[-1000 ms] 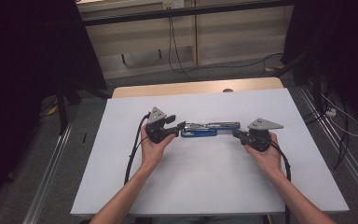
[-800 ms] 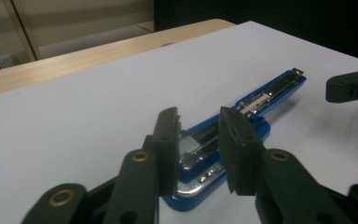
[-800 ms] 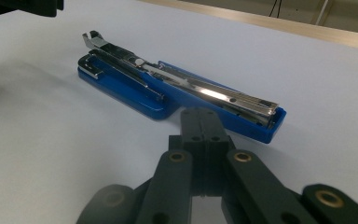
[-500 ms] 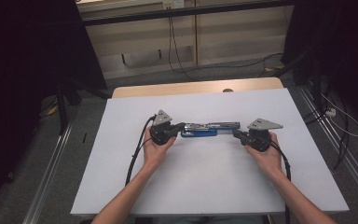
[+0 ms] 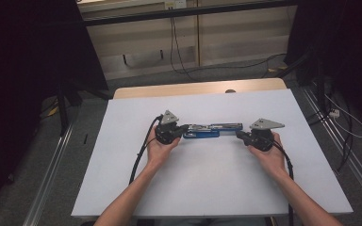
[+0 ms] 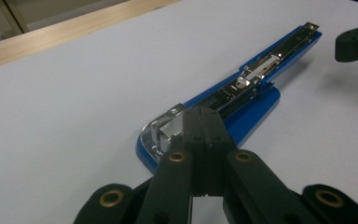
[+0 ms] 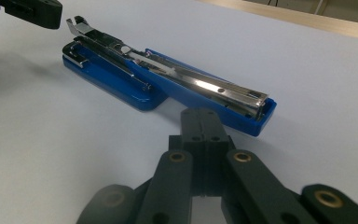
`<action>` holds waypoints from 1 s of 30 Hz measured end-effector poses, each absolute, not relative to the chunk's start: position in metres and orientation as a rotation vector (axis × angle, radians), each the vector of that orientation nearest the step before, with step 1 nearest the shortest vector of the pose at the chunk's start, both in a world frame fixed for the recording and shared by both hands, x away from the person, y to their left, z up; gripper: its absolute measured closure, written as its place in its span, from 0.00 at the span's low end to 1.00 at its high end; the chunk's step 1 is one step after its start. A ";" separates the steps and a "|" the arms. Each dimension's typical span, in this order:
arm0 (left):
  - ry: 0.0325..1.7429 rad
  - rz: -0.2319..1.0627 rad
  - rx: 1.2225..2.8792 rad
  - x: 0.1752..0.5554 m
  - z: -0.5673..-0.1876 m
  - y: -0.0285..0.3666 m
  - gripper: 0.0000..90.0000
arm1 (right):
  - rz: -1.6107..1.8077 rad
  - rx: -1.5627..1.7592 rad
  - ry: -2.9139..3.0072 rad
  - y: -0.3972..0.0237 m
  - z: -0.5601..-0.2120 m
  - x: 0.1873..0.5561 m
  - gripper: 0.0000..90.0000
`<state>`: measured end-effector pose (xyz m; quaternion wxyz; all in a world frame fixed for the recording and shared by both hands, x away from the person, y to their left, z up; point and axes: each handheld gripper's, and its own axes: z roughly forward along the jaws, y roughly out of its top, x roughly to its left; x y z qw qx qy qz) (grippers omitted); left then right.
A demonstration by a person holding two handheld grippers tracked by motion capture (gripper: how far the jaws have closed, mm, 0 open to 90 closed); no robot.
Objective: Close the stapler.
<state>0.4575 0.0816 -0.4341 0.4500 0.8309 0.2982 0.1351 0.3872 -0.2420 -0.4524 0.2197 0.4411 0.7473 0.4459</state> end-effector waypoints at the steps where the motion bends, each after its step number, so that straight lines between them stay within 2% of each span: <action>1: 0.744 0.321 2.056 0.457 -0.436 0.080 1.00 | 1.232 1.215 2.070 -0.241 -0.452 0.388 1.00; 13: 0.761 0.350 2.083 0.461 -0.446 0.076 1.00 | 1.215 1.203 2.110 -0.239 -0.455 0.391 1.00; 20: 0.776 0.308 2.072 0.462 -0.449 0.074 1.00 | 1.190 1.205 2.121 -0.237 -0.456 0.392 1.00; 30: 0.763 0.326 2.099 0.461 -0.449 0.074 1.00 | 1.175 1.233 2.133 -0.236 -0.456 0.393 1.00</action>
